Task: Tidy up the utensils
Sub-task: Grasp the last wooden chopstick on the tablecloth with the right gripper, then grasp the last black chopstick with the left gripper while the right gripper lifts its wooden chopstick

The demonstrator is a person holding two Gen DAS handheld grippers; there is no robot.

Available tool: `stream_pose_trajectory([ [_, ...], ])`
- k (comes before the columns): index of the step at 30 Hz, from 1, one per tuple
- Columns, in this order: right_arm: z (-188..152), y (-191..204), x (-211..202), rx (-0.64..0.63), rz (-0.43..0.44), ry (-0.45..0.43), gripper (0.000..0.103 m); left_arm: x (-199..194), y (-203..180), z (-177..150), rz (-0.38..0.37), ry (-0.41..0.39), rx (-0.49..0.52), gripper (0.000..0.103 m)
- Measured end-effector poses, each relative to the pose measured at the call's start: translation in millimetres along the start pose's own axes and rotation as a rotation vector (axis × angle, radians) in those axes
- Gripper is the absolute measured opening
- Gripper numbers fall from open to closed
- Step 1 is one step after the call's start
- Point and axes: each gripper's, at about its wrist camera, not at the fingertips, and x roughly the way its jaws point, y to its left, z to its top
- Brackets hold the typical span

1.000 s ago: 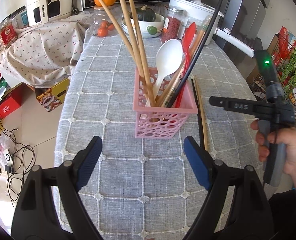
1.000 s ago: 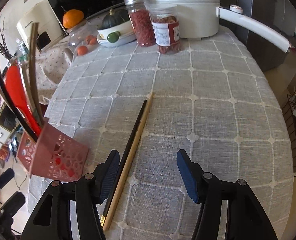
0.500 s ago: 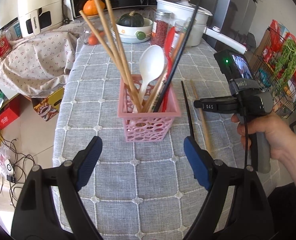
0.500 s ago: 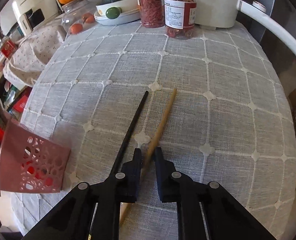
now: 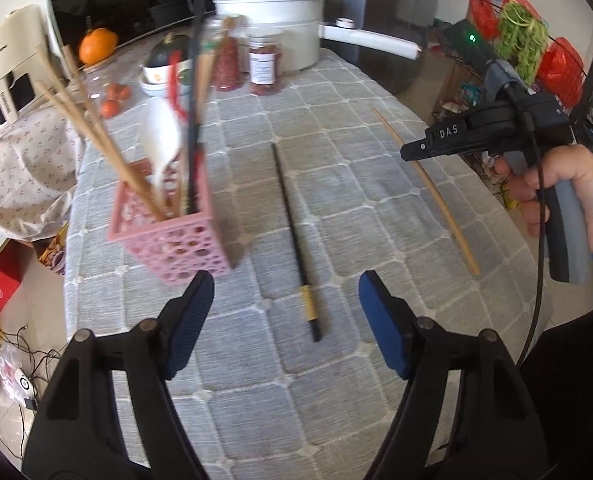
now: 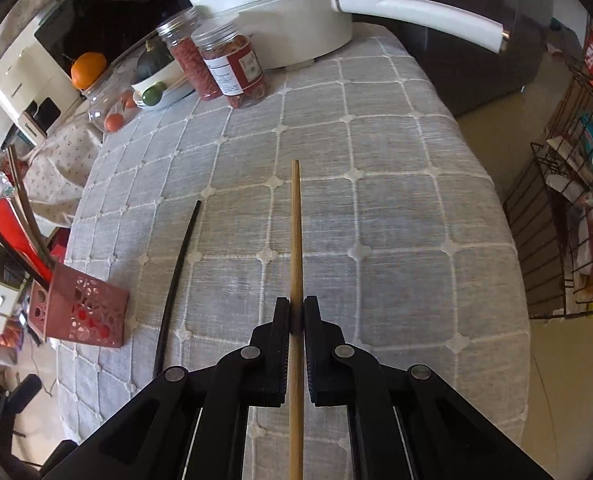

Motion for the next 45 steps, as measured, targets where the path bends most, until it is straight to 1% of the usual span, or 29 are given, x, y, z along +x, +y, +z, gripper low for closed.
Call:
stream_pose_trajectory([
  [1,-2,-3,-5,0.0,0.004,-0.003,0.007,4,-8,3,-0.001,0.006,0.006,0.073],
  [2,-4,-7,-10,0.001,0.011,-0.009,0.007,8,-16,7,-0.002,0.014,0.016,0.068],
  [6,-9,-25,-28,0.018,0.036,-0.035,0.007,35,-43,27,0.01,0.057,0.063,0.061],
  [8,-11,-34,-32,0.037,0.051,-0.034,0.007,56,-48,41,-0.014,0.105,0.039,0.057],
  [9,-12,-39,-33,0.045,0.059,-0.03,0.007,69,-48,49,-0.012,0.126,0.023,0.054],
  [10,-13,-42,-35,0.051,0.066,-0.027,0.007,80,-49,56,0.004,0.14,0.015,0.049],
  [11,-15,-47,-37,0.058,0.074,-0.025,0.007,91,-48,62,0.026,0.155,0.005,0.047],
  [15,-18,-56,-43,0.063,0.099,-0.025,0.007,134,-35,88,0.1,0.207,-0.058,0.044],
  [19,-19,-57,-47,0.043,0.121,-0.022,0.007,158,-18,104,0.185,0.227,-0.103,0.042],
  [22,-18,-56,-49,0.029,0.133,-0.024,0.007,167,-5,112,0.211,0.237,-0.131,0.042],
  [24,-17,-56,-49,0.029,0.138,-0.024,0.007,174,0,113,0.217,0.261,-0.14,0.038],
  [25,-16,-56,-48,0.027,0.141,-0.023,0.007,178,3,113,0.208,0.277,-0.149,0.035],
  [27,-15,-54,-48,0.023,0.146,-0.023,0.007,180,6,113,0.187,0.275,-0.163,0.032],
  [29,-15,-51,-47,0.017,0.149,-0.023,0.007,180,6,113,0.163,0.281,-0.17,0.024],
  [31,-15,-49,-47,0.012,0.151,-0.022,0.007,181,7,113,0.132,0.286,-0.188,0.019],
  [34,-16,-48,-47,0.011,0.146,-0.025,0.007,177,7,108,0.094,0.292,-0.206,0.018],
  [37,-17,-48,-48,0.018,0.142,-0.031,0.007,171,2,99,0.084,0.3,-0.179,0.007],
  [39,-18,-47,-50,0.026,0.14,-0.037,0.007,164,-5,91,0.088,0.298,-0.158,0.007],
  [41,-21,-45,-54,0.031,0.141,-0.048,0.007,150,-16,81,0.076,0.281,-0.129,0.006],
  [42,-23,-43,-57,0.03,0.14,-0.055,0.007,142,-22,77,0.067,0.268,-0.113,0.006],
  [45,-30,-35,-66,0.017,0.137,-0.076,0.007,104,-42,64,0.032,0.195,-0.05,0.006],
])
